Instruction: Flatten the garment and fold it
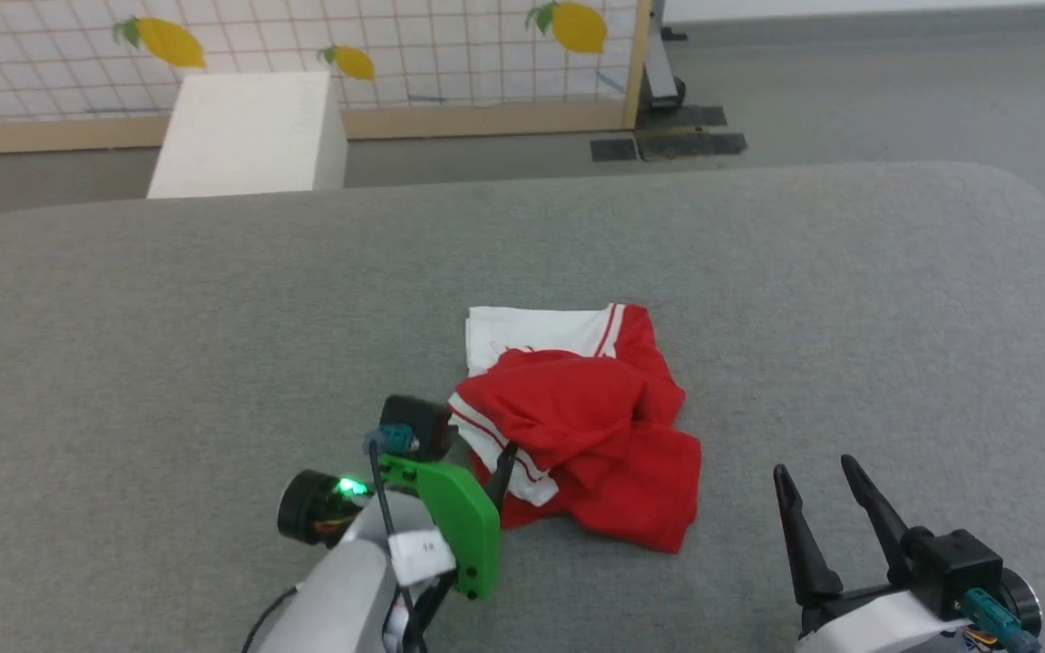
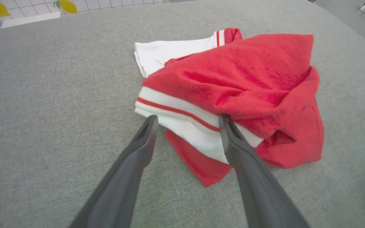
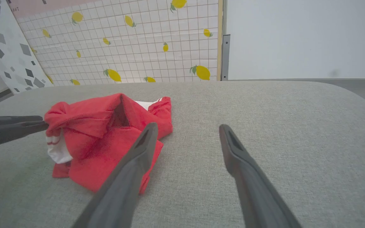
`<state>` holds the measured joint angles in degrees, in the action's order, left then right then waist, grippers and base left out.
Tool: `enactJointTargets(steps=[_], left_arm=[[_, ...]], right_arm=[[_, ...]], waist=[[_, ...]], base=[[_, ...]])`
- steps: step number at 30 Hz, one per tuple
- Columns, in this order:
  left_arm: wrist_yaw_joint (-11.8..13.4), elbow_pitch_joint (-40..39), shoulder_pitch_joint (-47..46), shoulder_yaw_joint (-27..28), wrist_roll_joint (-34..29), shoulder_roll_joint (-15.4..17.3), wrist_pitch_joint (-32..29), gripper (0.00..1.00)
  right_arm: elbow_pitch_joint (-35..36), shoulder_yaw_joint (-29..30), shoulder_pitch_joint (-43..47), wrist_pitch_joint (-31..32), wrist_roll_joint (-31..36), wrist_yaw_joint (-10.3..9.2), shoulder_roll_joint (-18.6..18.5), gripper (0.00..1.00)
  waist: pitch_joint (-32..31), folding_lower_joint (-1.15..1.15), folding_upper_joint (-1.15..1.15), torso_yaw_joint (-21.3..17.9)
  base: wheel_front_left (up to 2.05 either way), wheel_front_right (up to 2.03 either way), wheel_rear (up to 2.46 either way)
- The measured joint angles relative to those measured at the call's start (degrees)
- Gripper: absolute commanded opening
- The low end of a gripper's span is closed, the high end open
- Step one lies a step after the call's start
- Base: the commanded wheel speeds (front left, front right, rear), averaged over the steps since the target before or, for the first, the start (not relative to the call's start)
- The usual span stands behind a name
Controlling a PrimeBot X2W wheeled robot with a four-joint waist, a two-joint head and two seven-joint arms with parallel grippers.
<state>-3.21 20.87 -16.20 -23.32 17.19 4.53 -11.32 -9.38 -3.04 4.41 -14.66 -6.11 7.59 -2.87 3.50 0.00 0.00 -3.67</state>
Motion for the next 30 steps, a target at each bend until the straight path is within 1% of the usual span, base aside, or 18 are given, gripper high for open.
enactJointTargets(steps=[7,8,9,10,13,16,20,22,26,30], left_arm=[[0.7,5.7,-4.0,-0.4,0.1,-0.1,-3.9,1.0],[0.7,6.3,-4.0,-0.7,-0.1,0.1,-4.2,0.61],[0.7,6.8,-4.0,-0.9,-0.1,0.1,-4.3,0.06],[0.7,7.0,-4.0,-0.9,0.1,0.1,-4.3,0.0],[-0.3,6.7,-3.9,-1.3,1.2,0.0,-3.7,0.0],[-0.3,5.4,-3.5,-1.4,1.6,0.0,-1.9,0.0],[0.2,1.3,-2.1,-0.6,1.8,0.6,0.6,0.0],[1.1,-1.2,-1.2,0.3,2.0,1.2,1.7,0.0],[3.8,-6.5,1.4,3.6,2.2,3.7,3.5,0.0],[6.9,-8.1,5.1,7.7,2.9,7.0,4.3,0.0]], right_arm=[[0.0,-0.4,-1.2,0.0,-0.5,0.0,0.0,1.0],[0.0,-0.5,-1.3,0.0,-0.5,0.0,0.0,1.0],[0.0,-0.5,-1.3,0.0,-0.6,0.0,0.0,1.0],[0.0,-0.4,-1.3,0.0,-0.6,0.0,0.0,1.0],[-0.2,-0.1,-1.3,0.0,-1.0,0.0,0.0,1.0],[-0.7,0.0,-1.3,0.0,-1.0,0.0,0.0,1.0],[-1.1,0.2,-1.2,0.0,-1.0,0.0,0.0,1.0],[-1.3,0.5,-1.0,0.0,-1.0,0.0,0.0,1.0],[-1.6,0.8,-0.4,0.0,-1.0,0.0,0.0,1.0],[-1.7,0.7,-0.1,0.0,-1.0,0.0,0.0,1.0]], waist=[[3.3,0.0,0.0,-3.2],[3.6,0.0,0.0,-3.5],[4.0,0.0,0.0,-3.8],[4.3,0.0,0.0,-4.1],[4.7,0.0,0.0,-4.2],[4.2,0.0,0.0,-3.8],[2.8,0.0,0.0,-2.7],[1.9,0.0,0.0,-1.8],[0.1,0.0,0.0,0.6],[-1.1,0.0,0.0,3.1]], base=[[0.0,0.0,0.0],[0.0,0.0,0.0],[0.0,0.0,0.0],[0.0,0.0,0.0],[0.0,0.0,0.0],[0.0,0.0,0.0],[0.0,0.0,0.0],[0.0,0.0,0.0],[0.0,0.0,0.0],[0.0,0.0,0.0]])
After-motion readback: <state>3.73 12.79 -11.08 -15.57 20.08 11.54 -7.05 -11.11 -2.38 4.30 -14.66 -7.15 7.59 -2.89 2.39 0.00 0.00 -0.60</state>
